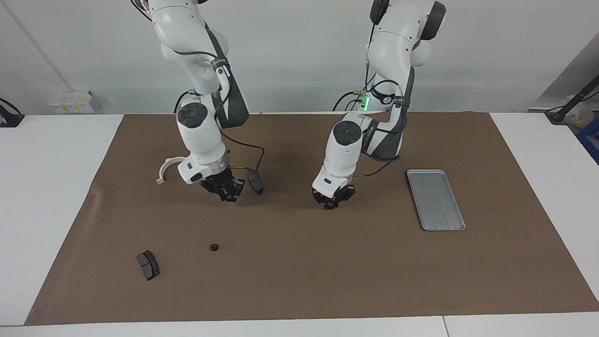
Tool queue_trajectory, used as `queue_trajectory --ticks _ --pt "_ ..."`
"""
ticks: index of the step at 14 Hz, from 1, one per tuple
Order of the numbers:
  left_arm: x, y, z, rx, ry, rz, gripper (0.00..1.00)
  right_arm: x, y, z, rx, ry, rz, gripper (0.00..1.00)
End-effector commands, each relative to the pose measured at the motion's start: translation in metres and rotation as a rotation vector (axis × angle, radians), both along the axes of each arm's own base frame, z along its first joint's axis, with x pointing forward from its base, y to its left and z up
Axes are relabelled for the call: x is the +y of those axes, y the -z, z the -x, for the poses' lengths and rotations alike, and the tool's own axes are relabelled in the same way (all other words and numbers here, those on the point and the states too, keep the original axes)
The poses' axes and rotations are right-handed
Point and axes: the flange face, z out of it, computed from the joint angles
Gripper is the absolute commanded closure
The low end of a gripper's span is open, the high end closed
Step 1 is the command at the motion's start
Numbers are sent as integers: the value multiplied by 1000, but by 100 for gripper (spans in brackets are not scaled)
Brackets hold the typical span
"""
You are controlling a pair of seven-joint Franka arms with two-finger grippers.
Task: Pick bearing gear from pile to tray
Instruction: 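Place the bearing in the metal tray with the left gripper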
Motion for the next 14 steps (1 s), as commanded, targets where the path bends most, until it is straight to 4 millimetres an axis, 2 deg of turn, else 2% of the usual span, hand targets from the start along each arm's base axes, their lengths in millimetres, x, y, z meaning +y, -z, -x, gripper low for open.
queue_trajectory --ticks 1,3,5,7,8,9,11,13,14 --pt "64 -40 -36 -1 -3 -24 86 62 6 -12 27 86 -38 100" --pt "131 -51 -55 9 32 -37 86 100 8 -21 30 195 -49 100" --pt "198 -50 -67 33 117 -53 86 153 17 -23 42 206 -42 100" --pt "262 -37 -64 63 194 -62 86 188 29 -23 17 253 -7 100" --pt "286 -29 -57 80 230 -64 86 207 36 -20 15 274 2 100" --pt "304 -26 -51 84 252 -65 86 225 34 -21 11 302 -6 100" --pt "326 -13 -41 94 283 -64 86 236 25 -25 8 332 -19 100" --pt "331 1 -27 96 290 -64 86 253 38 -16 7 330 -29 100" --pt "331 10 -22 87 289 -64 83 255 41 -17 -3 330 -41 100"
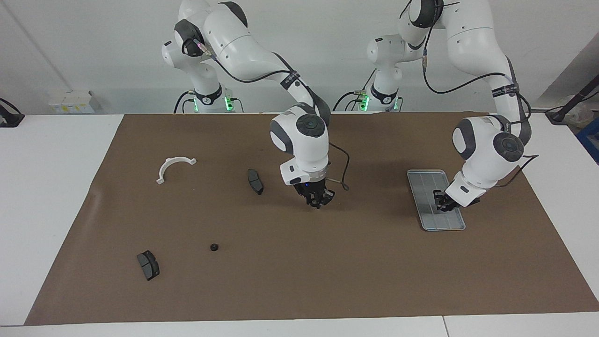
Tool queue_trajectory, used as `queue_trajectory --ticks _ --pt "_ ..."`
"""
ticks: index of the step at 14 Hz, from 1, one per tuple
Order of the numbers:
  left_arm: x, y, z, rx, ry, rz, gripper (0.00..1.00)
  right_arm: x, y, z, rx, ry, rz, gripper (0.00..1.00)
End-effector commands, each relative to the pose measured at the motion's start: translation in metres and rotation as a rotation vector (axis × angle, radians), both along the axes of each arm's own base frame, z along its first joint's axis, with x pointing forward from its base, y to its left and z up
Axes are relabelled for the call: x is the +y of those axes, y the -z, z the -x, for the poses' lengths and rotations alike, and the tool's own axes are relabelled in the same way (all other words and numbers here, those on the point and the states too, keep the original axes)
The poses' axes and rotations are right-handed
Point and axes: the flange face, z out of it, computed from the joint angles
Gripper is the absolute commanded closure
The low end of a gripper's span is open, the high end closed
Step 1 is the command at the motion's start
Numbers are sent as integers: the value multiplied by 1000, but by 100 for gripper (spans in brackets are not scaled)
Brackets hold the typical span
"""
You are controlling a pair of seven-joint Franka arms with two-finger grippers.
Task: Pick bearing gear from pile to tray
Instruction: 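Place the bearing in the metal tray with the left gripper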
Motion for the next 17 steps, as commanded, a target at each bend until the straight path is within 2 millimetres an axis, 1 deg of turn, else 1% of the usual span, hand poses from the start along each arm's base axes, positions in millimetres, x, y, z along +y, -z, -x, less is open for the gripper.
queue_trajectory --ticks 1,2,3,4,5,6,7,8,9,10,11,12,13,14,16,17 --pt "-6 9 25 -32 24 -4 75 9 8 -7 -26 17 -9 100" --pt "-8 9 26 -32 28 -4 64 10 10 -7 -35 13 -17 100" --pt "-11 8 24 -36 30 -3 50 10 16 -4 -35 -2 -3 100" --pt "-15 6 22 -44 36 -3 36 10 17 -3 -36 -5 0 100" --pt "-16 3 17 -55 37 -2 28 11 18 -2 -34 -9 0 67" --pt "-22 -2 10 -69 28 4 26 10 17 -4 -35 -6 -1 21" --pt "-39 -9 4 -81 -4 19 26 10 17 -4 -35 -7 3 0" --pt "-63 -12 0 -87 -39 36 26 10 15 -4 -35 -15 7 0" --pt "-83 -20 -3 -106 -96 42 26 8 16 -4 -38 -40 16 0" --pt "-117 -22 -4 -120 -141 51 26 3 15 -9 -46 -69 16 0" --pt "-144 -26 -4 -134 -197 61 26 -1 13 -12 -51 -101 22 0" --pt "-180 -26 -2 -146 -245 74 26 -16 8 -22 -56 -111 26 0" --pt "-229 -30 3 -167 -279 99 27 -29 2 -30 -61 -124 29 0" --pt "-265 -29 8 -175 -312 117 28 -43 2 -38 -60 -142 36 0" --pt "-291 -40 5 -195 -342 143 31 -69 -4 -52 -65 -181 48 0" --pt "-308 -43 9 -198 -322 153 32 -85 -4 -59 -55 -211 61 0"
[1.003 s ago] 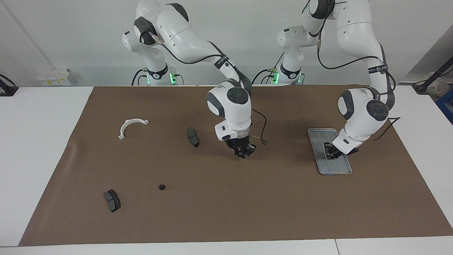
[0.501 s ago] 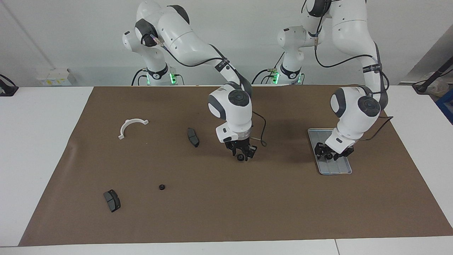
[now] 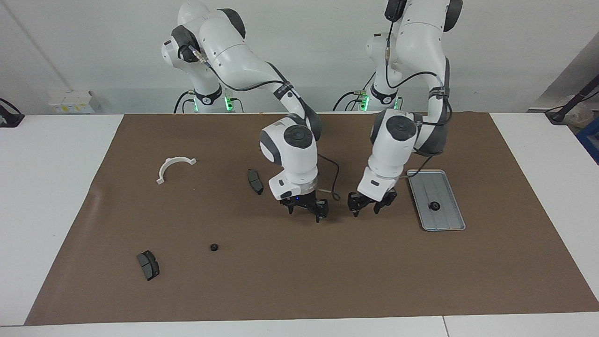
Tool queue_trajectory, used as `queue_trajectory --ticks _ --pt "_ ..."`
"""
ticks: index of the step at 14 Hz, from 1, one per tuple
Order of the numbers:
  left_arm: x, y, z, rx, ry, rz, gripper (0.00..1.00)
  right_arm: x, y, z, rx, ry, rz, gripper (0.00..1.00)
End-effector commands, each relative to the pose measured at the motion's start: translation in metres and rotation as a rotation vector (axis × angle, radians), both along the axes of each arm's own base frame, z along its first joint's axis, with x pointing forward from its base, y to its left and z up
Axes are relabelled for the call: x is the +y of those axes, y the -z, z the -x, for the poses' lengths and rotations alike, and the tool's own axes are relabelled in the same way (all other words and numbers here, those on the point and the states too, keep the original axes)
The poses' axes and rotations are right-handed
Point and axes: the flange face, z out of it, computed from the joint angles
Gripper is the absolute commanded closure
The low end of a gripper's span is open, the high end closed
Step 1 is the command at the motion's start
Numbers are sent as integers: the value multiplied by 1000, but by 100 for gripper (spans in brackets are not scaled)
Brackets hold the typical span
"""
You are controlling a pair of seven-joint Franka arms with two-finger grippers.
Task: Pick bearing gear from pile to tray
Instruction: 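Place the bearing in the metal tray with the left gripper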
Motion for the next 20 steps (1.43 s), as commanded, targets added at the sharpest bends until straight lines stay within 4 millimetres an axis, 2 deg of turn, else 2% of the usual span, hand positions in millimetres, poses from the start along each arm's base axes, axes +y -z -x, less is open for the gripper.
queue_trajectory --ticks 1,4,5,7,8,10,12,13,14,15,17,20 --pt "-24 -4 -5 -19 -12 20 32 -35 -8 -14 13 -89 34 0" --pt "-42 10 3 0 2 16 35 -78 -9 -31 21 -177 61 0" --pt "-50 15 7 8 15 10 35 -101 -8 -40 21 -214 70 0" --pt "-77 41 15 33 41 -1 37 -139 -7 -53 21 -292 81 0" --pt "-83 43 19 36 39 -3 38 -161 -6 -59 27 -319 86 0" --pt "-91 45 25 45 47 -8 39 -188 -5 -66 29 -368 94 0" --pt "-101 51 35 56 52 -21 41 -205 -2 -69 41 -381 98 1" --pt "-100 56 37 64 50 -28 42 -220 -1 -71 51 -380 94 15" --pt "-100 60 40 71 52 -34 43 -226 1 -71 66 -382 81 21" --pt "-99 62 41 79 52 -39 44 -239 1 -73 65 -388 65 22" --pt "-101 65 47 103 60 -56 47 -248 8 -74 69 -409 50 22" --pt "-100 70 50 114 62 -64 50 -243 26 -66 72 -424 54 22"
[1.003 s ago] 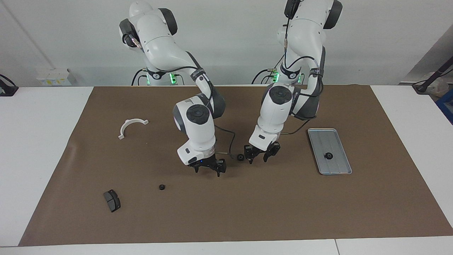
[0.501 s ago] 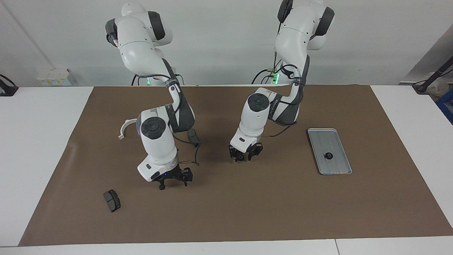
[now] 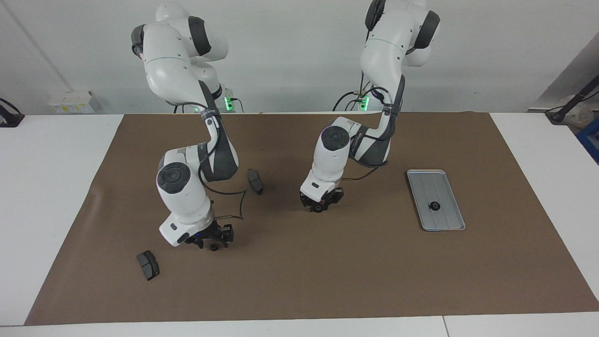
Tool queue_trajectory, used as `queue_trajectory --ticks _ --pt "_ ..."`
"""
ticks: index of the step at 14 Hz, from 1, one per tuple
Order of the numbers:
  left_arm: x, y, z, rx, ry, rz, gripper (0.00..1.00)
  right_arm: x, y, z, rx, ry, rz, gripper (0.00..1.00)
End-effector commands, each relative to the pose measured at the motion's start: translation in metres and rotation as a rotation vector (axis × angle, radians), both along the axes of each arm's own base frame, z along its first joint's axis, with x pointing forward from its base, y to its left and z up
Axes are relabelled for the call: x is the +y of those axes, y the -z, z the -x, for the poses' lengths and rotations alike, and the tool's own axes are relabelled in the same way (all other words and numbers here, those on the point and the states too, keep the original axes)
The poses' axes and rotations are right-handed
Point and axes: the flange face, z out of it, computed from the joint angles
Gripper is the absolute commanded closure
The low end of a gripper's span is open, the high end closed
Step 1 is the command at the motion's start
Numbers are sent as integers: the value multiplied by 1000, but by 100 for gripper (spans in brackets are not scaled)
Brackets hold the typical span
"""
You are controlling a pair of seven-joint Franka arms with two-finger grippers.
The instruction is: Pick bearing gear from pile to tray
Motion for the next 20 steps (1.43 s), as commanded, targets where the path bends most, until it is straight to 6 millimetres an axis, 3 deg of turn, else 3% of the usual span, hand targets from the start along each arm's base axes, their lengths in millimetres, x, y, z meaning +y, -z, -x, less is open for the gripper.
queue_trajectory --ticks 1,4,12,14,17,19,20 --pt "-3 4 8 10 0 -31 53 -1 20 10 6 -33 -19 24" --pt "-5 4 11 20 6 -38 59 -3 23 13 -4 -40 -15 37" --pt "-8 6 16 34 14 -50 80 -6 15 7 -42 -32 -15 39" --pt "4 -7 6 49 -3 -67 83 -4 13 5 -60 -32 -18 41" --pt "74 -74 -29 10 -52 -75 84 -5 12 3 -75 -30 -21 51" --pt "140 -98 -49 19 -38 -84 84 -4 13 4 -76 -31 -21 60" --pt "177 -108 -56 30 -8 -89 84 -4 11 3 -78 -31 -21 73"
